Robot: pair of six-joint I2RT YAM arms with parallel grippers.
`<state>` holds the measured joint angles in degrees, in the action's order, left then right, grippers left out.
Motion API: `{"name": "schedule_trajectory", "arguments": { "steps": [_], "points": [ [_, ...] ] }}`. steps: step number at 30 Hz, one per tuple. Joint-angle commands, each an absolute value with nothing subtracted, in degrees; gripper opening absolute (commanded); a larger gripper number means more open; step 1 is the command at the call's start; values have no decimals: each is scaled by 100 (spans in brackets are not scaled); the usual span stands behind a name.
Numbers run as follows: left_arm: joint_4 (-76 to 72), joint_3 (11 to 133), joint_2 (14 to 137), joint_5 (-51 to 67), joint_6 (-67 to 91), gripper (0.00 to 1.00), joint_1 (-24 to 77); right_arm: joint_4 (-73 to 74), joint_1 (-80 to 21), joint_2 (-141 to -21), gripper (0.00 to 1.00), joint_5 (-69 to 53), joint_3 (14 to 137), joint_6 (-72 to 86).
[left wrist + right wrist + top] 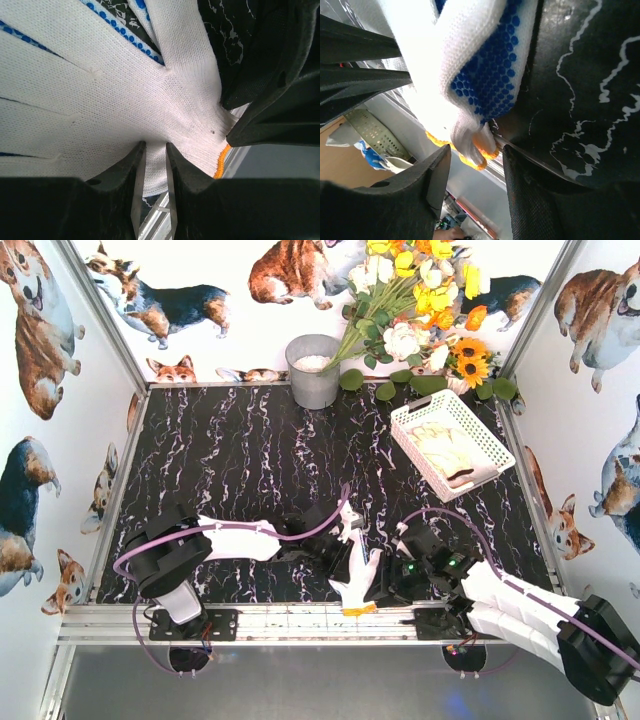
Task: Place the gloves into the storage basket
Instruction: Pair the glove with the glove, then pick up the glove from the center of the board.
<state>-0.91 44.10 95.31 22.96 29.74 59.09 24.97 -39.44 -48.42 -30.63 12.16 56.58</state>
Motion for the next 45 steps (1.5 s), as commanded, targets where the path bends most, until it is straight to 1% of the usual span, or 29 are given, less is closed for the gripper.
{"name": "schedule_trajectory", "arguments": {
  "steps": [1,5,12,15,17,21,22,23,25,26,27,29,35,41,43,45],
  "points": [
    [200,4428,9708,2103,2973,18,5935,2214,-3999,-4863,48,-2897,1065,5785],
    [138,4421,9781,2096,3061,17,5933,2071,-4028,-5060,48,-3037,1039,5827],
    [128,4392,9669,2010,3099,17,5963,1657,-4104,-5220,48,-2899,866,5958],
    [87,4377,9604,1986,3119,17,5960,1495,-4111,-5255,44,-2889,819,6046],
    [12,4144,9625,1994,3155,17,5973,1502,-4120,-5251,41,-2848,809,6046],
    [-66,4029,9660,2001,3198,17,5982,1529,-4130,-5218,40,-2835,760,6087],
    [-72,4007,9638,1991,3200,17,5990,1536,-4130,-5193,36,-2826,750,6117],
    [-74,3988,9615,1983,3204,17,5986,1542,-4137,-5156,31,-2815,749,6143],
    [-96,3952,9588,1961,3215,17,5988,1553,-4133,-5054,14,-2804,753,6277],
    [-108,3933,9588,1948,3224,17,5993,1563,-4138,-4975,7,-2795,762,6343],
    [-109,3913,9587,1928,3218,17,5993,1564,-4139,-4911,4,-2811,764,6411],
    [-100,3887,9589,1839,3210,17,5995,1613,-4140,-4784,0,-2846,772,6530],
    [-127,3798,9494,1628,3115,17,6075,1991,-4140,-4372,0,-2900,1035,6819],
    [78,3854,8824,929,2608,17,6261,2325,-4140,-4335,0,-2738,1557,7170],
    [62,3829,8575,712,2480,19,6283,2386,-4140,-4487,0,-2699,1773,7211],
    [30,3779,8262,493,2374,23,6312,2359,-4140,-4696,0,-2766,1974,7206]
  ]
}}
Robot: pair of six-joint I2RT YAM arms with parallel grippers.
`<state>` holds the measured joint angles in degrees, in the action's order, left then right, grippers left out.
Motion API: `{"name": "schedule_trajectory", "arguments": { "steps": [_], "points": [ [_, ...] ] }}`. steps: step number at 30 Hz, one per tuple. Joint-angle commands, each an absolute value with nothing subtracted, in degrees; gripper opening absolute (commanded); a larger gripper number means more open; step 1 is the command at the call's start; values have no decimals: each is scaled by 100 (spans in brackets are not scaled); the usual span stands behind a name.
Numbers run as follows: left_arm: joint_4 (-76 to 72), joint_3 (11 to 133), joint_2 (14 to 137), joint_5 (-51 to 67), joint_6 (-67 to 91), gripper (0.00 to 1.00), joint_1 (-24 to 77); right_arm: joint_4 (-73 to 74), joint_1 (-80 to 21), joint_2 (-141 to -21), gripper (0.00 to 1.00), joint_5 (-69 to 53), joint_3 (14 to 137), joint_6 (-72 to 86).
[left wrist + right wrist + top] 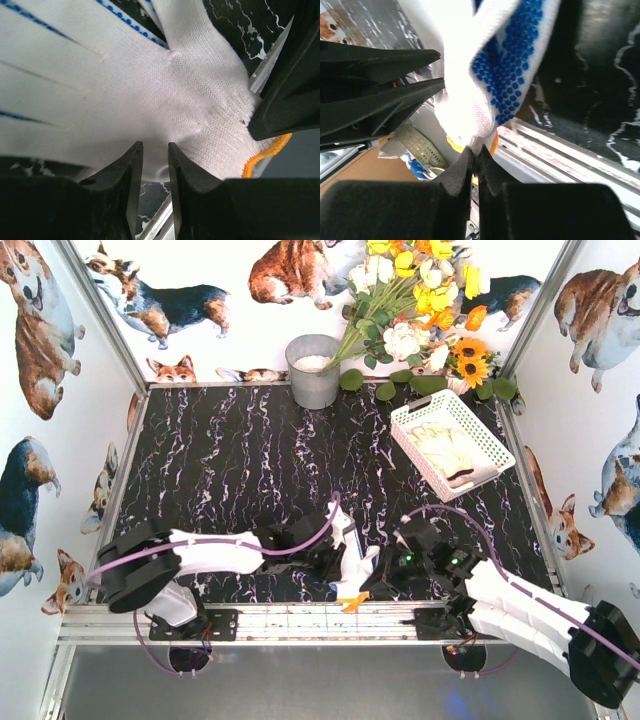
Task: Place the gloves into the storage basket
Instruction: Pick up the glove from the center of the board.
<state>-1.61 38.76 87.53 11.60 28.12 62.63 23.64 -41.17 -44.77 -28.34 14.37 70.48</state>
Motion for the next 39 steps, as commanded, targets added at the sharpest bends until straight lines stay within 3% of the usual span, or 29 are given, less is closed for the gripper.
{"name": "schedule_trajectory", "arguments": {
  "steps": [1,7,13,16,21,30,36,39],
  "points": [
    [31,3753,8092,397,2295,26,6341,2309,-4140,-4795,0,-2811,2064,7195],
    [261,3670,7121,-520,1647,41,6849,1901,-4139,-5387,0,-2893,2432,7350],
    [230,3415,6464,-1166,1539,67,7317,1719,-4136,-6020,0,-3049,2788,7456],
    [465,3555,6579,-1584,1356,75,7736,1626,-4139,-6268,0,-3203,2902,7454],
    [507,3785,7030,-2270,1101,79,8395,1495,-4133,-6515,0,-3321,3040,7463],
    [477,4153,7860,-2778,659,80,8455,1319,-4140,-6548,0,-3448,3048,7553],
    [552,4270,8254,-2835,212,77,8534,1108,-4140,-6519,0,-3472,2982,7672],
    [605,4506,8381,-2828,75,71,8575,1049,-4137,-6535,0,-3484,2954,7692]
  ]
}}
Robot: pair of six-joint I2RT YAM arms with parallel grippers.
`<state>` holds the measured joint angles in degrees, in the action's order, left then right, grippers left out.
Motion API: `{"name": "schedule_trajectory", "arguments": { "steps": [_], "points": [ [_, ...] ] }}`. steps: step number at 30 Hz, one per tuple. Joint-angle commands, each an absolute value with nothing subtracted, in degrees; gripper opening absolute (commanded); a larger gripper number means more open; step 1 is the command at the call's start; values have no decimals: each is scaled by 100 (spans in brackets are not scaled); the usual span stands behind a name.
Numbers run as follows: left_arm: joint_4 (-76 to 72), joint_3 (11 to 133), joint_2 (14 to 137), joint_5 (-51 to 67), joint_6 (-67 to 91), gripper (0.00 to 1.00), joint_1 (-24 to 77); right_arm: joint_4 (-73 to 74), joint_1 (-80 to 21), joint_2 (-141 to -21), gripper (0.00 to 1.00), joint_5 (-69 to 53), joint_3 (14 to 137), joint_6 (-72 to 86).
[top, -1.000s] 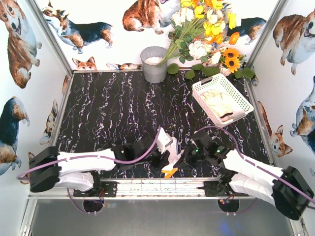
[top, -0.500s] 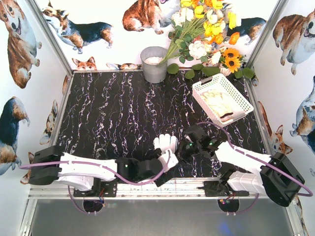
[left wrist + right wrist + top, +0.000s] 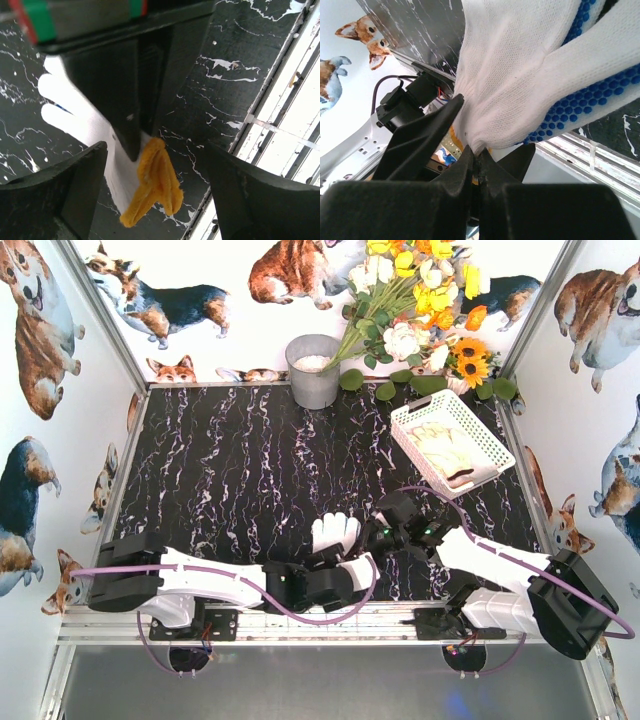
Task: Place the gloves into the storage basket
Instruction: Pick up the glove from the center of the board.
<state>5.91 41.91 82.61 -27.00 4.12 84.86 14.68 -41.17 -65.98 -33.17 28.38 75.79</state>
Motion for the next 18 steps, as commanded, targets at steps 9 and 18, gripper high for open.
{"name": "schedule_trajectory", "arguments": {
  "steps": [9,18],
  "points": [
    [839,4416,8535,-2912,151,16,8760,918,-4101,-6445,0,-3360,2853,7816],
    [958,4269,8491,-3180,749,0,8763,406,-3866,-5782,17,-3243,2270,8126]
  ]
}}
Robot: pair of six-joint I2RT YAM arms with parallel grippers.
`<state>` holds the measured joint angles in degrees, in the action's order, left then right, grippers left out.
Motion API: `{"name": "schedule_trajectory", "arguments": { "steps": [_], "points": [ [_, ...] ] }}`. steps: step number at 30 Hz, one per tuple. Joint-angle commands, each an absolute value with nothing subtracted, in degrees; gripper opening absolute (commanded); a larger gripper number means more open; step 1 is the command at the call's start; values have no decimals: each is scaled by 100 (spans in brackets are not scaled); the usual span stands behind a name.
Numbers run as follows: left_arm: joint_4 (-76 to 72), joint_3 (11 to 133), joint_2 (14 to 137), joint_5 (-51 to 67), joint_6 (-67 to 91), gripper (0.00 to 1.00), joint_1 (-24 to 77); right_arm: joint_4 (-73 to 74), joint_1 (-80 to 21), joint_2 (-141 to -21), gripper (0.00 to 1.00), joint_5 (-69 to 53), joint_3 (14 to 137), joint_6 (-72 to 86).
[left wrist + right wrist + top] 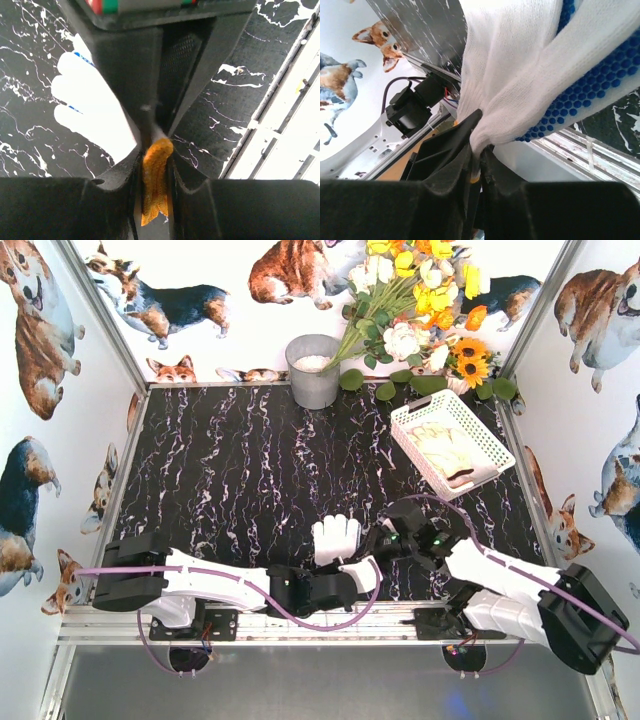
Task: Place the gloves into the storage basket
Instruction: Pick up the glove from the center of the board.
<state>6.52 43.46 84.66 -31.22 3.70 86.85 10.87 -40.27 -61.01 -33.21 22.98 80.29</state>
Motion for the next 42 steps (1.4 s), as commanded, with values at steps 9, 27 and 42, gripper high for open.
{"name": "schedule_trajectory", "arguments": {
  "steps": [9,27,42],
  "points": [
    [1169,4714,8520,-3386,1484,0,8689,696,-3756,-4657,63,-2384,2035,8095],
    [1446,5021,8411,-3577,2194,0,8508,1322,-3744,-4328,81,-1597,1745,8519],
    [1297,5124,8407,-3524,2276,0,8490,542,-3958,-5196,81,-1698,1692,8662]
  ]
}}
